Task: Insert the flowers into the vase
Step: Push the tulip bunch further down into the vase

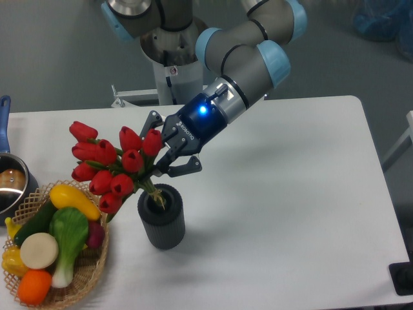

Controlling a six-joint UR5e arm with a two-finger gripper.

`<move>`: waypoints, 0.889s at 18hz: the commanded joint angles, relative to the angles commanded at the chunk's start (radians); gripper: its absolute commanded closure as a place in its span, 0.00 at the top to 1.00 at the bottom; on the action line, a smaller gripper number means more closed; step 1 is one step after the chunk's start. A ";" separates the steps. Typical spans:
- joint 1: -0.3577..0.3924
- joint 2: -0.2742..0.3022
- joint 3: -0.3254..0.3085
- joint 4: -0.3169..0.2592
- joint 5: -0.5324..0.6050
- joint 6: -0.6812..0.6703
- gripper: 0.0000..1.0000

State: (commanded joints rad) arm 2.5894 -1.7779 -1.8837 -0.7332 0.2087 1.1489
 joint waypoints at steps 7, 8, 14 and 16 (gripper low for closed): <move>0.000 -0.014 -0.006 0.000 -0.028 0.011 0.34; 0.000 -0.014 -0.006 0.000 -0.028 0.012 0.34; 0.002 -0.029 -0.005 0.002 -0.025 0.060 0.33; 0.005 -0.032 -0.005 0.002 -0.025 0.072 0.33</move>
State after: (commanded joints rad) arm 2.5939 -1.8101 -1.8883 -0.7317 0.1841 1.2210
